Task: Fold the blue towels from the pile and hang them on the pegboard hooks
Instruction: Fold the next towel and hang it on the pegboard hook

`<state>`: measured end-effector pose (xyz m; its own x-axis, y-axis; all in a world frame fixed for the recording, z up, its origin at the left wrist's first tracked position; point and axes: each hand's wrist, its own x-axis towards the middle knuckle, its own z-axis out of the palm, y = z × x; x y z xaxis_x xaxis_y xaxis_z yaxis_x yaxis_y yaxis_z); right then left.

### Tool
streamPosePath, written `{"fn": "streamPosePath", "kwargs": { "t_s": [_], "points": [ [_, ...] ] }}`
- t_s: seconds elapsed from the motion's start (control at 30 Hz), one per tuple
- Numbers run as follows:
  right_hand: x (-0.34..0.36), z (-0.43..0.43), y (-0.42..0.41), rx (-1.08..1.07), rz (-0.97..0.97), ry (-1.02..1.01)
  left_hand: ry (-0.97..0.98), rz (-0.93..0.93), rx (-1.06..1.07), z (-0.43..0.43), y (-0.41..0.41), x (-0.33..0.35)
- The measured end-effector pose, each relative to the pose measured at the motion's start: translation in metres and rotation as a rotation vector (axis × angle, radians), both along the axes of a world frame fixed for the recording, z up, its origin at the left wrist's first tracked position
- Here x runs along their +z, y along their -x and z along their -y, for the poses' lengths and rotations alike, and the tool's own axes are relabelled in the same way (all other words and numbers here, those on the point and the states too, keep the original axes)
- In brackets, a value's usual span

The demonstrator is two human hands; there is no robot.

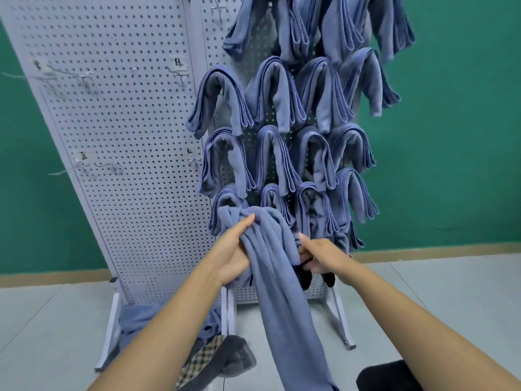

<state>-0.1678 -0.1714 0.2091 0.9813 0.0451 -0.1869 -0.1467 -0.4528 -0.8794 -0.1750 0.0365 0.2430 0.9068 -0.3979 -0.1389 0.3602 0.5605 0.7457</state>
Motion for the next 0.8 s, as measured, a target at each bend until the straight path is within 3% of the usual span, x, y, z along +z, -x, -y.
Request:
{"fn": "streamPosePath", "kwargs": {
  "t_s": [0.1, 0.2, 0.4, 0.6, 0.67, 0.8],
  "points": [
    [-0.019, 0.01, 0.005, 0.079, -0.225, -0.03, 0.074, 0.007, 0.042, 0.008, 0.002, 0.002],
    [-0.032, 0.005, 0.001, 0.154, -0.28, -0.206, 0.152, -0.003, 0.054, 0.013, -0.001, 0.005],
    [-0.017, -0.008, 0.006, 0.259, -0.143, -0.567, 0.178, 0.003, 0.089, 0.003, -0.005, 0.009],
    [-0.019, -0.015, 0.015, 0.261, -0.146, -0.306, 0.117, -0.024, 0.1, -0.001, 0.002, 0.003],
    [-0.018, -0.021, 0.018, 0.26, -0.123, -0.411, 0.085, -0.01, 0.074, 0.001, 0.006, 0.003],
    [-0.009, -0.025, 0.017, 0.113, 0.101, -0.608, -0.105, 0.03, 0.026, 0.001, 0.008, -0.001]
  ]
}}
